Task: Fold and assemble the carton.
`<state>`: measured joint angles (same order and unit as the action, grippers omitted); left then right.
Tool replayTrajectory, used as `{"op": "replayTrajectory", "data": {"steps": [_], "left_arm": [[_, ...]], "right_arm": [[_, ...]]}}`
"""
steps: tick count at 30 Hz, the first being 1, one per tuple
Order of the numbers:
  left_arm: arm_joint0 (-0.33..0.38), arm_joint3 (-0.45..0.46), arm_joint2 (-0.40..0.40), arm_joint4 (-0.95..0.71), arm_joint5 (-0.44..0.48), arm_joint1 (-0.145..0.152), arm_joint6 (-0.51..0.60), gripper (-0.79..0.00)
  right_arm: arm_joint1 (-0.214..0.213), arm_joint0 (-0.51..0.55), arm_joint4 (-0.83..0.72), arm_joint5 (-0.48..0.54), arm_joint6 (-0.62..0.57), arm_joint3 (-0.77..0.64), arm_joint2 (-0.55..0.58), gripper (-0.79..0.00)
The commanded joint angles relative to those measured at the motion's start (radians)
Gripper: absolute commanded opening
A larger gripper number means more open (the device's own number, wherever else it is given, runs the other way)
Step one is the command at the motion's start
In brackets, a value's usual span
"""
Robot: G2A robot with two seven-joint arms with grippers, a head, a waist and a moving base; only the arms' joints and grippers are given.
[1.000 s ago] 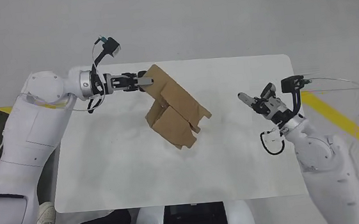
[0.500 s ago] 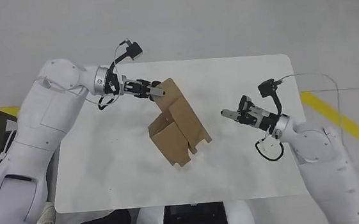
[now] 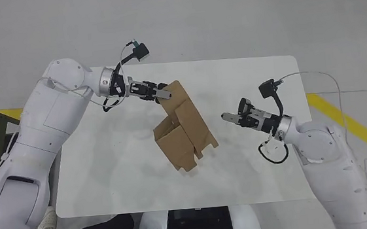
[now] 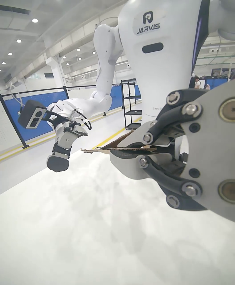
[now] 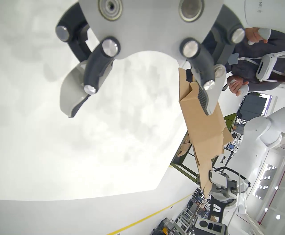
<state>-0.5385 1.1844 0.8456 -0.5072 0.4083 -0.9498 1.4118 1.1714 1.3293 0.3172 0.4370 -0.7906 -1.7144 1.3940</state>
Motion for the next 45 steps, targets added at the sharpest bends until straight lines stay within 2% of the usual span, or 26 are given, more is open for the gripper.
{"op": "replayTrajectory", "data": {"steps": [1, 9, 11, 16, 22, 30, 39, 40, 42, 45], "left_arm": [[0.000, 0.000, 0.000, 0.000, 0.000, 0.000, 0.000, -0.785], [-0.003, 0.001, 0.000, 0.002, -0.003, 0.000, -0.007, -0.785], [-0.011, 0.023, 0.002, 0.014, -0.010, 0.000, -0.023, -0.785], [0.012, 0.019, -0.014, 0.040, -0.014, -0.010, -0.006, -0.785], [0.094, 0.007, -0.098, 0.041, -0.040, -0.046, 0.040, -0.785], [0.194, -0.018, -0.220, -0.009, -0.059, -0.087, 0.059, -0.785], [0.258, -0.073, -0.307, -0.079, -0.045, -0.109, 0.046, -0.785], [0.263, -0.079, -0.312, -0.087, -0.043, -0.109, 0.044, -0.785], [0.270, -0.082, -0.319, -0.103, -0.040, -0.109, 0.040, -0.785], [0.277, -0.087, -0.329, -0.117, -0.037, -0.105, 0.038, -0.785]], "right_arm": [[0.000, 0.000, 0.000, 0.000, 0.000, 0.000, 0.000, 0.000], [0.000, 0.001, -0.003, 0.002, 0.002, -0.001, -0.002, 0.000], [0.001, -0.008, -0.071, 0.047, -0.025, 0.014, -0.024, 0.000], [0.001, -0.113, -0.249, 0.150, -0.174, 0.116, -0.090, 0.000], [0.009, -0.245, -0.414, 0.265, -0.317, 0.235, -0.193, 0.000], [0.005, -0.337, -0.508, 0.256, -0.337, 0.313, -0.294, 0.000], [-0.022, -0.411, -0.569, 0.244, -0.348, 0.344, -0.410, 0.000], [-0.025, -0.415, -0.577, 0.246, -0.346, 0.348, -0.418, -0.022], [-0.032, -0.424, -0.589, 0.249, -0.344, 0.353, -0.436, -0.151], [-0.042, -0.439, -0.602, 0.252, -0.340, 0.354, -0.466, -0.385]]}}
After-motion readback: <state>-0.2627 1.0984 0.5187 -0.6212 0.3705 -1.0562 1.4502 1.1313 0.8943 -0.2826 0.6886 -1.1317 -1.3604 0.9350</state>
